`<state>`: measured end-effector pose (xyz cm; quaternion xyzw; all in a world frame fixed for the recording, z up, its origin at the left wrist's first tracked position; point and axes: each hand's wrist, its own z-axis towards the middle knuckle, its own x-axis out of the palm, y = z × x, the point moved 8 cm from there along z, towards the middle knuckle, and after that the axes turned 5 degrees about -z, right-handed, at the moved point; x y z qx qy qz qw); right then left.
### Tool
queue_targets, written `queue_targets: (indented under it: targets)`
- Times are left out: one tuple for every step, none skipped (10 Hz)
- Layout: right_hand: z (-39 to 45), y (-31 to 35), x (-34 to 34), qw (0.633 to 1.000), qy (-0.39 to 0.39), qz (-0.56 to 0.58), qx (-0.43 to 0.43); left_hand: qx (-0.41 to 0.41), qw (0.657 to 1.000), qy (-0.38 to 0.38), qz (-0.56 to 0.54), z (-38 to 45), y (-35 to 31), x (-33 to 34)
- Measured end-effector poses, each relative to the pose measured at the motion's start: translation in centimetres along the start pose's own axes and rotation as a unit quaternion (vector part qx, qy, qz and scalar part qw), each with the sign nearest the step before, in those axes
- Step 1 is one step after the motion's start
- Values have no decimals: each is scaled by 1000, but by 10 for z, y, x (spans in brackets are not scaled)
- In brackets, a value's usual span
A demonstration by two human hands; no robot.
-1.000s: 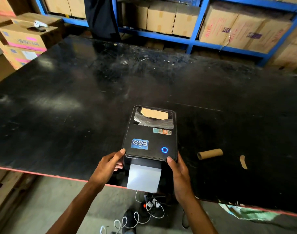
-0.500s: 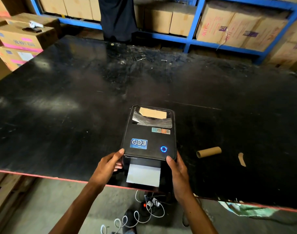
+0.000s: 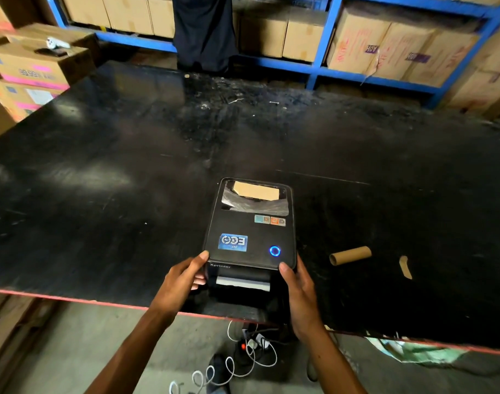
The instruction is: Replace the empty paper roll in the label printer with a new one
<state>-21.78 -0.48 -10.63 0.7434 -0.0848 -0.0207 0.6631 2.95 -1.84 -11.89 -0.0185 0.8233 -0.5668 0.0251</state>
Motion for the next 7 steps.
queue_targets:
  targets:
    - [0, -2, 0, 1000, 6, -5, 4, -3, 1000, 3, 3, -1, 0, 0]
    - [0, -4, 0, 1000, 10, -6, 8, -4, 1000, 0, 5, 0, 0, -1]
    - [1, -5, -1, 1000, 9, -5, 8, -3, 1000, 4, 6, -1, -2, 0]
    - [2, -4, -1, 1000, 4, -6, 5, -8, 1000, 2, 9, -2, -4, 1]
    - [0, -5, -1, 1000, 3, -15, 5, -8, 1000, 5, 11, -5, -4, 1]
    - [1, -5, -2, 1000, 13, -24, 11, -21, 1000, 16, 16, -4, -8, 2]
    - [-2, -1, -8, 999, -8, -39, 2, -17, 999, 22, 33, -8, -14, -3]
